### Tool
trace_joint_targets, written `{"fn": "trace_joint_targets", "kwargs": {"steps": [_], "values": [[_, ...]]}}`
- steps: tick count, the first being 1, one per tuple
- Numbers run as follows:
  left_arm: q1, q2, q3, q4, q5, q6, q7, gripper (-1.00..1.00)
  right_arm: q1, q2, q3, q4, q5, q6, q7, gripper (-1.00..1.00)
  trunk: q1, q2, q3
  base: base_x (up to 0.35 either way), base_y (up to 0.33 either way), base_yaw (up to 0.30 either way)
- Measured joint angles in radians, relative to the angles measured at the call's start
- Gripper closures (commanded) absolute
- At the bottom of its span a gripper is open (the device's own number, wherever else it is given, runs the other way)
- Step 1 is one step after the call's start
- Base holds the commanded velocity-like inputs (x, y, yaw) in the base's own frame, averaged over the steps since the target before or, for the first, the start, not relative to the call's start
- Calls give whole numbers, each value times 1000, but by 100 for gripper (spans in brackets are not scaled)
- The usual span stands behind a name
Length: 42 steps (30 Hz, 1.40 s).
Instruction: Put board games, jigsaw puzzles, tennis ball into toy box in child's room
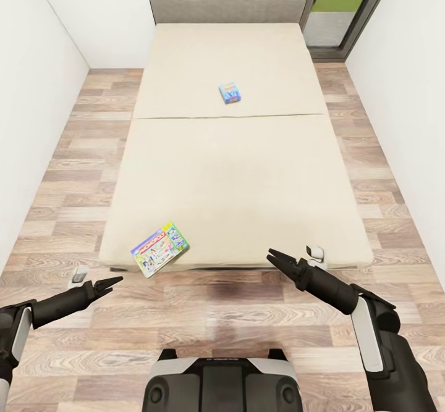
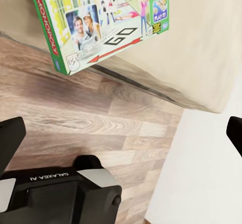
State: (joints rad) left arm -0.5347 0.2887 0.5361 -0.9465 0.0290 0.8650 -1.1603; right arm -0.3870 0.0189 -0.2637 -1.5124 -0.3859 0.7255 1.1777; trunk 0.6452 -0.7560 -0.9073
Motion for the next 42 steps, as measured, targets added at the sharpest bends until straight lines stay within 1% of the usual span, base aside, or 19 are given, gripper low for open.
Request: {"fn": "trace_joint_targets", "kwargs": {"steps": [5, 9, 15, 20, 24, 26, 29, 30, 31, 32, 34, 35, 37, 39, 42], "values": [[0, -3, 0, 0, -2, -7, 2, -100, 0, 1, 2, 0, 0, 5, -2, -100, 19, -35, -16, 0, 0, 0], [0, -3, 0, 0, -2, -33, 4, -100, 0, 1, 4, -1, -1, 11, 1, -100, 35, -63, -28, 0, 0, 0], [0, -4, 0, 0, -2, -40, 5, -100, 0, 2, 6, -1, -2, 21, 3, -100, 58, -105, -47, 0, 0, 0], [0, -17, 0, 0, -4, -43, 6, -100, -1, 2, 6, -2, -3, 29, 5, -100, 77, -140, -63, 0, 0, 0], [0, -23, 0, 0, -5, -43, 9, -100, 0, 2, 7, -27, -4, 32, 17, -100, 92, -168, -75, 0, 0, 0], [0, -24, 0, 0, -4, -43, 15, -100, 2, 2, 14, -47, -4, 34, 32, -100, 100, -182, -82, 0, 0, 0], [0, -24, 0, 0, -3, -43, 26, -100, 8, 2, 41, -61, -4, 53, 47, -100, 111, -203, -91, 0, 0, 0], [0, -25, 0, 0, -2, -43, 28, -100, 10, 2, 53, -64, -4, 78, 52, -100, 115, -210, -94, 0, 0, 0], [0, -25, 0, 0, -1, -43, 30, -100, 10, 2, 57, -66, -4, 93, 55, -100, 119, -217, -97, 0, 0, 0], [0, -25, 0, 0, -1, -43, 31, -100, 11, 3, 64, -67, -4, 125, 64, -100, 123, -224, -100, 0, 0, 0], [0, -25, 0, 0, 0, -43, 33, -100, 12, 3, 68, -69, -5, 153, 80, -100, 130, -238, -107, 0, 0, 0], [0, -25, 0, 0, 0, -43, 33, -100, 12, 4, 70, -69, -5, 174, 104, -100, 134, -245, -110, 0, 0, 0], [0, -25, 0, 0, 0, -43, 34, -100, 13, 3, 70, -70, -6, 191, 133, -100, 142, -259, -116, 0, 0, 0], [0, -25, 0, 0, 0, -44, 34, -100, 13, 2, 66, -71, -6, 211, 184, -100, 150, -273, -122, 0, 0, 0], [0, -25, 0, 0, 0, -44, 34, -100, 14, 2, 58, -72, -6, 220, 208, -100, 161, -294, -132, 0, 0, 0]]}}
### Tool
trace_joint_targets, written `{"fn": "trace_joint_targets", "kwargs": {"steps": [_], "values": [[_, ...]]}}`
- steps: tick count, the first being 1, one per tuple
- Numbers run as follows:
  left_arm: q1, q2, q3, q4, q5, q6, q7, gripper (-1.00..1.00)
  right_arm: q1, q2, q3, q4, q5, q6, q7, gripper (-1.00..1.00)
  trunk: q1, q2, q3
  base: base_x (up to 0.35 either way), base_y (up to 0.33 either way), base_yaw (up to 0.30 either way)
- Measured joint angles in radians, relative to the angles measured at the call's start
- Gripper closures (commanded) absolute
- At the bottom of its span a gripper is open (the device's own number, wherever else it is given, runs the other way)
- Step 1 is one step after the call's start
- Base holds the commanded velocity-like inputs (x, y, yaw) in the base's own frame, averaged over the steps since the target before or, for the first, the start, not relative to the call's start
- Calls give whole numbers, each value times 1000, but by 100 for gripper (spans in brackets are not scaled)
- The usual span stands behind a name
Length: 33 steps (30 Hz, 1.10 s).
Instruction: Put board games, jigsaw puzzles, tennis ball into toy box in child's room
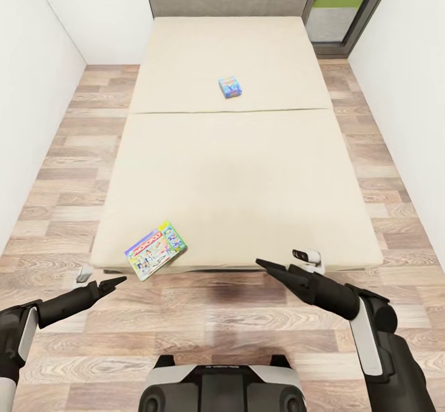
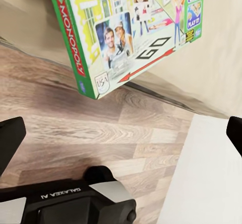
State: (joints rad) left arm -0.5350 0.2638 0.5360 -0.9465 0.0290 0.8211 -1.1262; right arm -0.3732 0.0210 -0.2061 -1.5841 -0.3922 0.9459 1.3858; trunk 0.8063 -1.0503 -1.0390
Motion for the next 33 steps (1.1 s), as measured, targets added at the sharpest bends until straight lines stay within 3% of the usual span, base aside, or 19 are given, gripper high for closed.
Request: {"fn": "trace_joint_targets", "kwargs": {"steps": [22, 33], "values": [[0, 0, 0, 0, -1, -6, -7, -100, 1, 3, -8, 0, 1, -8, 20, -100, 84, -154, -69, 0, 0, 0], [0, 3, -5, 0, -3, -55, -18, -100, 1, 2, -4, 0, 1, -12, 20, -100, 127, -231, -103, 0, 0, 0]]}}
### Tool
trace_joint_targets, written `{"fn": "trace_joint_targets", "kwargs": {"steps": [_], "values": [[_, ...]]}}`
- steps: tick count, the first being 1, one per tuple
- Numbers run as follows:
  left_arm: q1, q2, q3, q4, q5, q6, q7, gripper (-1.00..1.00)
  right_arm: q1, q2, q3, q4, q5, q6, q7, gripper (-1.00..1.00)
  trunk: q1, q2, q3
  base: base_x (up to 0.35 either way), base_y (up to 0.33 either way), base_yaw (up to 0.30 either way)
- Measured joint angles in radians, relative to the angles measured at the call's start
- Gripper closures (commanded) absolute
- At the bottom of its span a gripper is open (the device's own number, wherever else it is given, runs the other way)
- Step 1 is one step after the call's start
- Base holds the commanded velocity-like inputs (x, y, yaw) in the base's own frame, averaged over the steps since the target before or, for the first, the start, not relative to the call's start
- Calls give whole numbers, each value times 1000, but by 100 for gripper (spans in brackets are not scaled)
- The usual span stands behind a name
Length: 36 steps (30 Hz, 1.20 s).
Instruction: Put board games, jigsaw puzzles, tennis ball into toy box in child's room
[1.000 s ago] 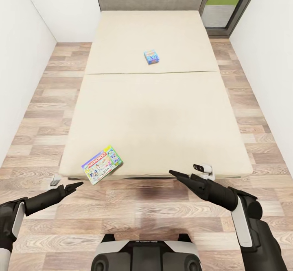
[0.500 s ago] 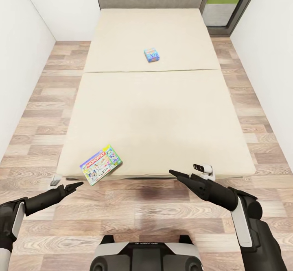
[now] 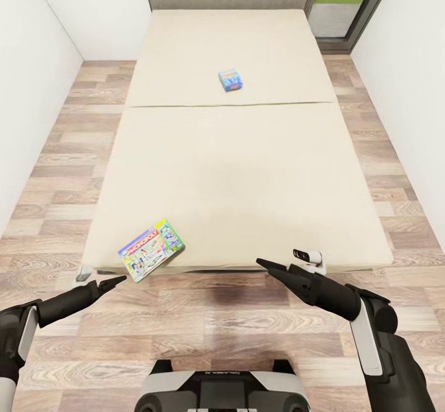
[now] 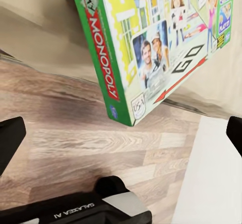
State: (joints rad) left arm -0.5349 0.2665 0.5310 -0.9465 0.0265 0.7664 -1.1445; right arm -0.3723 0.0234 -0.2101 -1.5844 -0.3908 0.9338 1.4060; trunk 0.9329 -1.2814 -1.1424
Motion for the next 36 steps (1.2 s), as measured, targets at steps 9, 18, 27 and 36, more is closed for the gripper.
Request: {"fn": "trace_joint_targets", "kwargs": {"steps": [9, 18, 27, 36], "values": [[0, 5, -2, 0, 0, -6, -9, -100, 0, 0, 1, 0, 0, -2, -1, -100, 35, -63, -28, 0, 0, 0], [0, 5, -47, 0, -2, -21, -41, -100, 0, 0, 1, 0, 0, -2, -2, -100, 69, -126, -56, 0, 0, 0], [0, 5, -104, 0, -1, -38, -48, -100, 0, 0, 1, 0, 0, -2, -2, -100, 104, -189, -85, 0, 0, 0], [0, 5, -109, 0, -1, -39, -77, -100, 0, 0, 1, 0, 0, -2, -2, -100, 115, -210, -94, 0, 0, 0]]}}
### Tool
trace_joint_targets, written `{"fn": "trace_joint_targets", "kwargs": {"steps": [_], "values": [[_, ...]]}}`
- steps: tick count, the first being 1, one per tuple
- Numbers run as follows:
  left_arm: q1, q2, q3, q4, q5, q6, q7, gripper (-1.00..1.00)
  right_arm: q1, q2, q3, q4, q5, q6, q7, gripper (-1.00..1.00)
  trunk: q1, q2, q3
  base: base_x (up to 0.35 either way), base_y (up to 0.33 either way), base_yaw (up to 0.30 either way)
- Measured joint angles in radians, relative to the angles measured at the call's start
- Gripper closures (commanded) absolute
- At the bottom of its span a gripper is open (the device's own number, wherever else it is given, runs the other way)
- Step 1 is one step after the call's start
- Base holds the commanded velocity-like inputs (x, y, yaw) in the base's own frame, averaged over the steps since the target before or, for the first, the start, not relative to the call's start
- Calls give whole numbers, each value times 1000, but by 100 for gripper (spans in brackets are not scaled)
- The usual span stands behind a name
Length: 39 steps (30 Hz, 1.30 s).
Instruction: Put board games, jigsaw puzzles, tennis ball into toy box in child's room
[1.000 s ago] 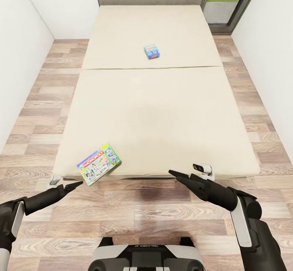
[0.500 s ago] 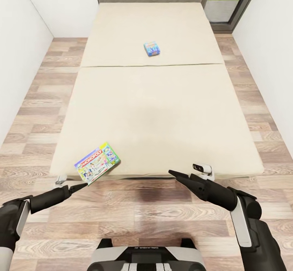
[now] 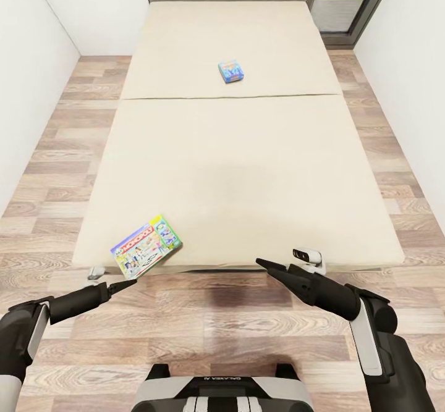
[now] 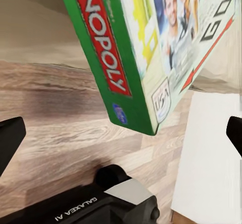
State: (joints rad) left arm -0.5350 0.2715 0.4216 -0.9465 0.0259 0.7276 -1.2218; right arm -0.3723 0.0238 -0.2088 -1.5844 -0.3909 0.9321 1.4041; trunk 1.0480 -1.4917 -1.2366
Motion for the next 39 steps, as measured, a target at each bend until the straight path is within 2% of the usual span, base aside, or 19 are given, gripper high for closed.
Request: {"fn": "trace_joint_targets", "kwargs": {"steps": [20, 25, 39], "values": [[0, 1, 0, 0, 0, 0, -11, -100, 0, 3, 0, 0, 0, -21, 0, -100, 0, 0, 0, 0, 0, 0], [0, 0, 0, 0, 0, 0, -11, -100, 0, 3, 0, 0, 0, -22, 0, -100, 19, -35, -16, 0, 0, 0], [0, 0, 1, 0, 1, 0, -11, -100, 0, 3, 0, 0, 0, -22, 0, -100, 19, -35, -16, 2, 0, 0]]}}
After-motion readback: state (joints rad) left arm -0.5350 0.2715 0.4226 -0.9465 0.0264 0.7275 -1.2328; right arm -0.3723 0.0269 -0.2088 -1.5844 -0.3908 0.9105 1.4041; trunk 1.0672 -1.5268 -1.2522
